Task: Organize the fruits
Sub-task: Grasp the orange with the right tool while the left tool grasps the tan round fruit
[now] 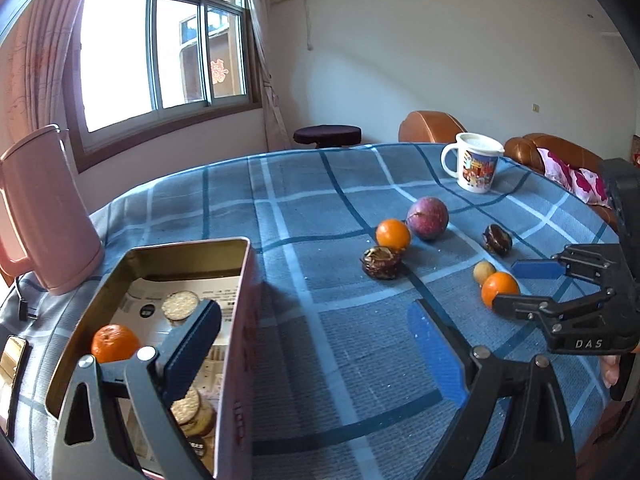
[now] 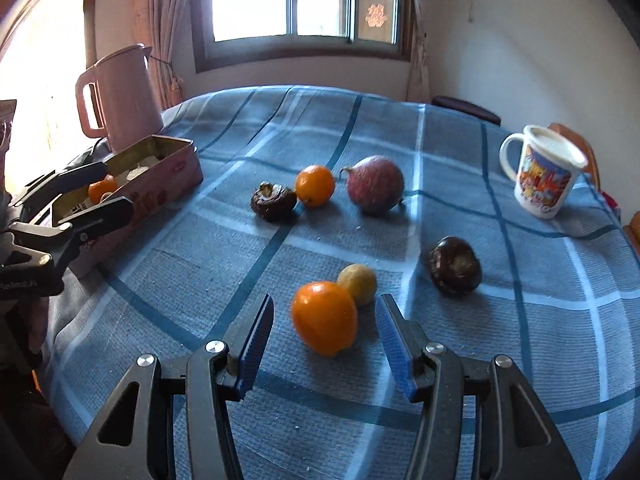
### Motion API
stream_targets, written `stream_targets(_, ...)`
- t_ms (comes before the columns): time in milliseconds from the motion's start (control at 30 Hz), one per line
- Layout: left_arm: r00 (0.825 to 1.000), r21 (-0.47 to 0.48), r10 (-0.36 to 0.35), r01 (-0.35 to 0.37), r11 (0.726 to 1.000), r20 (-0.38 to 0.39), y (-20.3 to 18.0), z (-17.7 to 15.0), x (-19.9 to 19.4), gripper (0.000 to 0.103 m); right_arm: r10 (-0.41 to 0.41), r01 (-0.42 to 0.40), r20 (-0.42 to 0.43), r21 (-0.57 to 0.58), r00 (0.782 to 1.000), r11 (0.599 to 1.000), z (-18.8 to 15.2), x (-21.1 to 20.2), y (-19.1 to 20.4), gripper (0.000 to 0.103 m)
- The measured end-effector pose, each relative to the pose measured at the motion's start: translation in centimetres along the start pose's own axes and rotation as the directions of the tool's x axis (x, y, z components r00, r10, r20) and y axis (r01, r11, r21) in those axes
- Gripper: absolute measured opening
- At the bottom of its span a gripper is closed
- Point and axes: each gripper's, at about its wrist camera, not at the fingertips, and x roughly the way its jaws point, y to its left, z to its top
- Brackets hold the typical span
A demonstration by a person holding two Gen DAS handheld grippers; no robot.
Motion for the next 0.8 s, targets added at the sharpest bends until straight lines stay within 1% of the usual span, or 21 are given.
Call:
stream_targets(67, 1.0, 0.004, -0.004, 0.004, 1.0, 0.0, -0.3, 0.1, 0.2, 0.097, 0.024, -0.023, -0.028, 0.02, 0.999, 1.0, 0.0, 0.6, -0.4, 0.055)
stream_targets(100, 1.0, 0.009, -0.007, 0.007, 1.0, -0.002, -0.5, 0.1, 0.3, 0.097, 0.038, -0.036, -0.039, 0.03, 0.999, 0.999, 0.0, 0.8, -0.6, 0.053)
stream_targets(133, 1.0, 0.017, -0.01, 0.011, 1.0, -0.008, -0.7, 0.2, 0.5, 0.097, 0.05, -0.048, -0.047, 0.04, 0.998, 0.998, 0.0, 1.0, -0.8, 0.049)
stream_targets(167, 1.0, 0.021, -0.013, 0.013, 1.0, -0.011, -0.9, 0.2, 0.6, 0.097, 0.059, -0.057, -0.049, 0.051, 0.997, 0.997, 0.0, 1.0, -1.1, 0.041)
stream_targets(267, 0.999, 0.032, -0.025, 0.026, 0.999, -0.019, -1.6, 0.4, 1.0, 0.097, 0.073, -0.07, -0.043, 0.062, 0.996, 0.996, 0.1, 1.0, -1.4, 0.037)
stream_targets(367, 0.999, 0.034, -0.037, 0.038, 0.999, -0.023, -2.0, 0.5, 1.1, 0.097, 0.072, -0.071, -0.018, 0.051, 0.997, 0.996, 0.1, 0.4, -1.3, 0.036)
stream_targets(467, 0.998, 0.04, -0.055, 0.056, 0.998, -0.03, -2.8, 0.8, 1.4, 0.097, 0.024, -0.028, 0.047, 0.069, 0.999, 0.997, 0.4, -1.2, -2.1, 0.036)
stream_targets(500, 0.998, 0.045, -0.06, 0.061, 0.997, -0.032, -3.2, 1.1, 1.6, 0.097, -0.005, -0.001, 0.068, 0.081, 0.998, 0.997, 0.5, -1.8, -2.6, 0.036)
stream_targets(533, 0.997, 0.047, -0.067, 0.069, 0.997, -0.033, -3.6, 1.3, 1.8, 0.097, -0.052, 0.043, 0.091, 0.095, 0.995, 0.995, 0.6, -2.5, -3.2, 0.036)
stream_targets(667, 0.993, 0.047, -0.108, 0.11, 0.993, -0.054, -5.5, 2.2, 3.1, 0.096, -0.162, 0.148, 0.11, 0.126, 0.981, 0.981, 0.7, -3.3, -5.0, 0.036)
stream_targets(767, 0.983, 0.041, -0.158, 0.162, 0.986, -0.089, -7.4, 2.7, 4.3, 0.094, -0.192, 0.172, 0.114, 0.166, 0.975, 0.971, 0.5, -3.1, -6.3, 0.036)
stream_targets(800, 0.977, 0.044, -0.181, 0.187, 0.981, -0.109, -8.3, 2.7, 4.9, 0.089, -0.201, 0.18, 0.114, 0.173, 0.973, 0.968, 0.5, -2.9, -6.7, 0.036)
